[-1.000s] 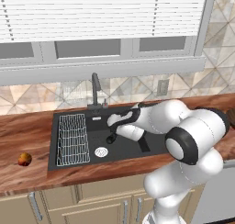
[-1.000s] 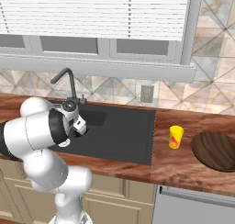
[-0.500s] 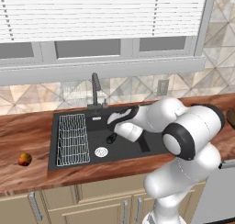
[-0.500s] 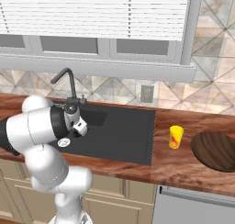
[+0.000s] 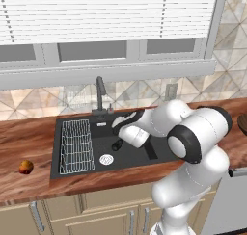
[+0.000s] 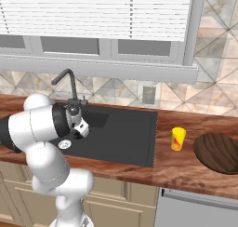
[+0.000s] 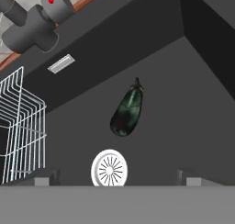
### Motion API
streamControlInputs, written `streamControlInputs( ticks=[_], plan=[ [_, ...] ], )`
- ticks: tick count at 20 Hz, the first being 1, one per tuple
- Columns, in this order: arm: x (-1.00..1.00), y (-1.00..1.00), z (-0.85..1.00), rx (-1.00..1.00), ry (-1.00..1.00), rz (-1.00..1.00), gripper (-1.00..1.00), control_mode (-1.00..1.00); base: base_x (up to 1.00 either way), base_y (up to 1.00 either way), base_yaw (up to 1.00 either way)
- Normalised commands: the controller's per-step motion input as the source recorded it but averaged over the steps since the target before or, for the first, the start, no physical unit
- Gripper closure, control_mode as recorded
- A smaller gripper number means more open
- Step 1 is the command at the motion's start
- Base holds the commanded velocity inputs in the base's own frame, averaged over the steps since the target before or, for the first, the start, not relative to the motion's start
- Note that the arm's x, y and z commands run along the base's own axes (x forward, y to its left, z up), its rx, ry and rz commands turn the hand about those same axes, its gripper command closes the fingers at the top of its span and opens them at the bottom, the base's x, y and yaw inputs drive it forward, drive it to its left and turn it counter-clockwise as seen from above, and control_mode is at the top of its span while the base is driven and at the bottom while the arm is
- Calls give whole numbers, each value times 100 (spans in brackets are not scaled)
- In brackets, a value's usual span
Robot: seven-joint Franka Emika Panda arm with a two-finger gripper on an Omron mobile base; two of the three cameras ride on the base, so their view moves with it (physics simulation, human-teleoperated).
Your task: Remove the eggplant and peach from the sink. Then move the bowl and cup from the counter to the sink for washing.
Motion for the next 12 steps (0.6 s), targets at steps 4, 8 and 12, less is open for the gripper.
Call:
streamControlInputs(
  ticks=[4,8,12],
  plan=[
    [6,0,-6,0,0,-1,-100,-100,0,0,0],
    [8,0,-7,0,0,-2,-100,-100,0,0,0],
    [7,0,-7,0,0,0,-100,-100,0,0,0]
  ],
)
